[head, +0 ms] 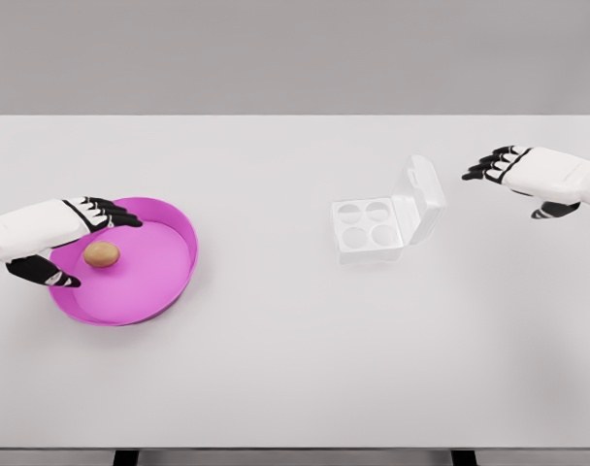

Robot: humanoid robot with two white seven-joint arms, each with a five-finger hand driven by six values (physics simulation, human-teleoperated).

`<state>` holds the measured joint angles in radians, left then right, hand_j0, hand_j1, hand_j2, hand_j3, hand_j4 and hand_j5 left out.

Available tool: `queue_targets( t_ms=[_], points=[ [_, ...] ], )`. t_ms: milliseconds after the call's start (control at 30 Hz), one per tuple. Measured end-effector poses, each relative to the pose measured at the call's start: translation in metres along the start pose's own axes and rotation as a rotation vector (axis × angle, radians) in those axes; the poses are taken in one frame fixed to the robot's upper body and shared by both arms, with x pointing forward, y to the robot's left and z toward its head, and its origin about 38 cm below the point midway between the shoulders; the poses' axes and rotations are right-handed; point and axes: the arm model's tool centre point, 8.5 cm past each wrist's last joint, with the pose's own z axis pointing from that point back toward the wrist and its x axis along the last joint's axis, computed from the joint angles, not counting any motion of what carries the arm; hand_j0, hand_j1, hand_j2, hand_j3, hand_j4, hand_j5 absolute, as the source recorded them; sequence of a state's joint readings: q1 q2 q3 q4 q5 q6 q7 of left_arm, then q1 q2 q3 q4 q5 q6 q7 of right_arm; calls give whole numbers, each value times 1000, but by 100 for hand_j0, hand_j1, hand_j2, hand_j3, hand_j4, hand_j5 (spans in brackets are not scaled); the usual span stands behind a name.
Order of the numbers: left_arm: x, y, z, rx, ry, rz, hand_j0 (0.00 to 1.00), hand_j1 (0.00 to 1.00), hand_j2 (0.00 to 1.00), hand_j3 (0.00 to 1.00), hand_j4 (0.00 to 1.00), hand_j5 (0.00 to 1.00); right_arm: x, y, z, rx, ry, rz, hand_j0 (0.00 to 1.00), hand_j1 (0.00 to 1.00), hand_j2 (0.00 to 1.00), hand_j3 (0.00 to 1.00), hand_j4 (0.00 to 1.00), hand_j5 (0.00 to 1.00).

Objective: Pack egg into the box and close the box lid

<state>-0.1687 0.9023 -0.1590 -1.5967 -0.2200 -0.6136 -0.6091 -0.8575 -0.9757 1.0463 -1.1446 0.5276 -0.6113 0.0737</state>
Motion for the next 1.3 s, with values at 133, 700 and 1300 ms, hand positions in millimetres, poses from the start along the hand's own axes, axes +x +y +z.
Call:
queue_targets(
  t_ms=[133, 700, 1300],
  points=[
    [1, 1, 0, 7, -7, 9, 97, 97, 97, 97, 97, 97, 4, 8, -2, 29, -13, 0, 100, 100, 100, 100, 100, 100],
    [0, -3, 1, 14, -17, 44, 97, 97, 97, 97, 97, 97, -7, 2, 0, 274, -3, 76, 100, 100, 100, 100, 100, 100],
    [-18, -19, 2, 8, 24, 117, 82, 82, 82, 82, 82, 82, -8, 11, 1, 297, 2, 64, 100, 100, 100, 100, 100, 100]
  ],
)
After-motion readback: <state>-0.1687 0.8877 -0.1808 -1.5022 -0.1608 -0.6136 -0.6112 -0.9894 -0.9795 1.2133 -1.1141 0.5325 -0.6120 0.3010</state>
